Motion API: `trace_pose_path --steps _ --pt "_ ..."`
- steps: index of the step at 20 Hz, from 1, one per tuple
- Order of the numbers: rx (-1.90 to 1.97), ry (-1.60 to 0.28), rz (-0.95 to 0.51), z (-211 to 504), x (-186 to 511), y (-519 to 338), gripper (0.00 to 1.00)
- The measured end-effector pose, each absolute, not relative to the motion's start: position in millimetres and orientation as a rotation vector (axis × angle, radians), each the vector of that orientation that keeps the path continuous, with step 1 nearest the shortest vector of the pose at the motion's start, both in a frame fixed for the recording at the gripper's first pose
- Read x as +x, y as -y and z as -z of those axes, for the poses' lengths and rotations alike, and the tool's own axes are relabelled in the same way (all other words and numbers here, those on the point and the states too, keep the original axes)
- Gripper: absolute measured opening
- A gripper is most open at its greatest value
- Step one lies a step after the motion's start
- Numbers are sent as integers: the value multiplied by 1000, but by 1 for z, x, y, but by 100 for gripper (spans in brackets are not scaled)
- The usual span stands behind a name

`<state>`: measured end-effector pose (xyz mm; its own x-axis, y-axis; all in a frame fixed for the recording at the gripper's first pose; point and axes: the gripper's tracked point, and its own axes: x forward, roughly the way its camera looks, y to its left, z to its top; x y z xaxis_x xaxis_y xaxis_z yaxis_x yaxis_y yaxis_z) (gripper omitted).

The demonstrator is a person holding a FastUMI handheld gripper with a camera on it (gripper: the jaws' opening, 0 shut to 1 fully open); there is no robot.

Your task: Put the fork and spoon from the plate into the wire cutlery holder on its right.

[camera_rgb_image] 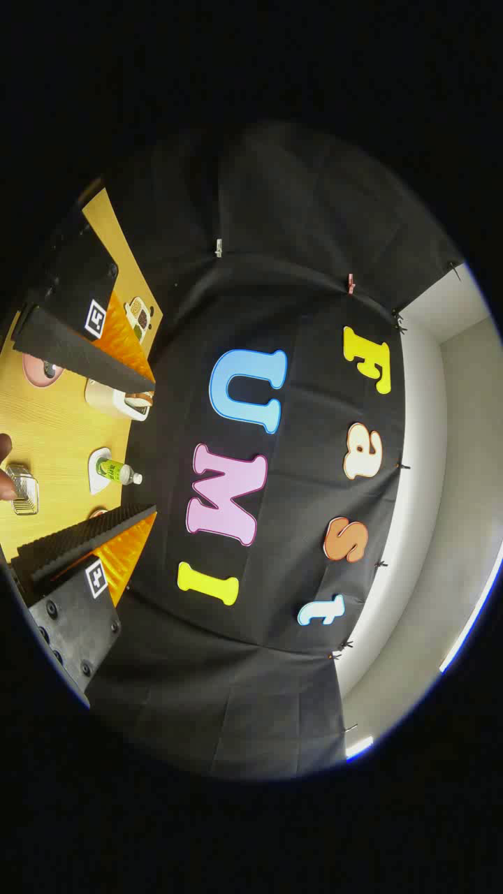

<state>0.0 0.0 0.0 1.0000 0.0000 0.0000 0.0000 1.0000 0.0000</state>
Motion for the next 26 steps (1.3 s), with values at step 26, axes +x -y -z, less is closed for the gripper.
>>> trace_pose_path --steps 26 --pt "143 -268 -163 58 11 -53 98"
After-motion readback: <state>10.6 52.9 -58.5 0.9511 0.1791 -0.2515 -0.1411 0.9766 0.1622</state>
